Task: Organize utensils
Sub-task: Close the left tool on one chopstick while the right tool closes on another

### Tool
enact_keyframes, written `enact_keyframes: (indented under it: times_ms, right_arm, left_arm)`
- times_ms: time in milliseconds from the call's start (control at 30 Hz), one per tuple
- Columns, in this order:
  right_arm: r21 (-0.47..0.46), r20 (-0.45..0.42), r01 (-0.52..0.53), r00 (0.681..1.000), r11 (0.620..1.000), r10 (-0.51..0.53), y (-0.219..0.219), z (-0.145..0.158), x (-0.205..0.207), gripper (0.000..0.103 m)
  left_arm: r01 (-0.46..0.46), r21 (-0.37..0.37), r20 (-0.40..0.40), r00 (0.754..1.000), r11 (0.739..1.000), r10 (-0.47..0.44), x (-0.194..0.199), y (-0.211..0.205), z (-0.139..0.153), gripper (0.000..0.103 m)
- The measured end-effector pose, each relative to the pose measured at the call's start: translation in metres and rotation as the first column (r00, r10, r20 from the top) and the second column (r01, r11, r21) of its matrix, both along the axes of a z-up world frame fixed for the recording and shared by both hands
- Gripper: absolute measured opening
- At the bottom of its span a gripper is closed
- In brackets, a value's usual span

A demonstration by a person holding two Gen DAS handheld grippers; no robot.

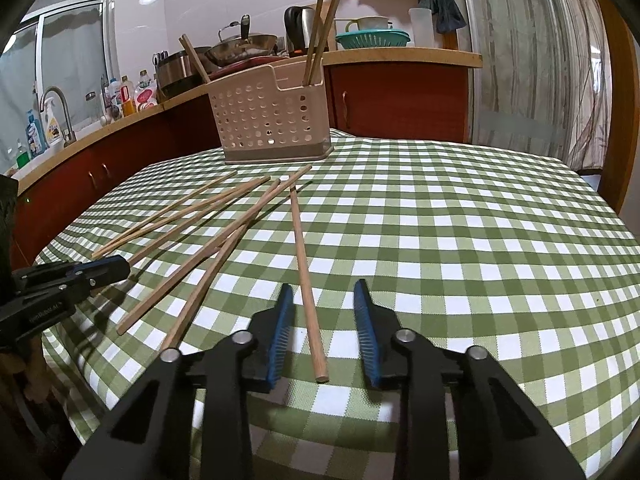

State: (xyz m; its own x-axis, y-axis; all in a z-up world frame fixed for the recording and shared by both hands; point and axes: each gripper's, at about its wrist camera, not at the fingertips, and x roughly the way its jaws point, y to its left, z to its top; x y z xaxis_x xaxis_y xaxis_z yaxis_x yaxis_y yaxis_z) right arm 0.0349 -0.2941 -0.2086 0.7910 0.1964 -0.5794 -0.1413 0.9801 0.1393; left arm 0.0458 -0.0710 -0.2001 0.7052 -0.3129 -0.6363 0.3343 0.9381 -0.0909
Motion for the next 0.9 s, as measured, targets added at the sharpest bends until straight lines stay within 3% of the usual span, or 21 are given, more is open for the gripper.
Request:
enact_keyframes:
  times_ms: [233, 633, 900]
  right_arm:
    - [-0.01, -0.001, -0.006, 1.0, 1.0, 0.006, 0.0, -0.001, -0.003, 0.01]
    - [0.005, 0.051, 0.048, 0.998, 0.999, -0.048, -0.014, 0.015, -0.012, 0.007]
    - [0.008, 0.131, 0.077, 0.988, 0.997, -0.077, -0.021, 0.048, -0.022, 0.007]
  left_arm:
    - [0.002, 0.003, 0.009, 1.0, 1.0, -0.002, -0.001, -0.001, 0.002, 0.006]
    - [0.007, 0.007, 0.048, 0.999, 1.0, -0.007, -0.003, -0.001, 0.014, 0.006]
    - [0.0, -0.018, 0.094, 0.996, 1.0, 0.002, -0.004, 0.004, 0.036, 0.006]
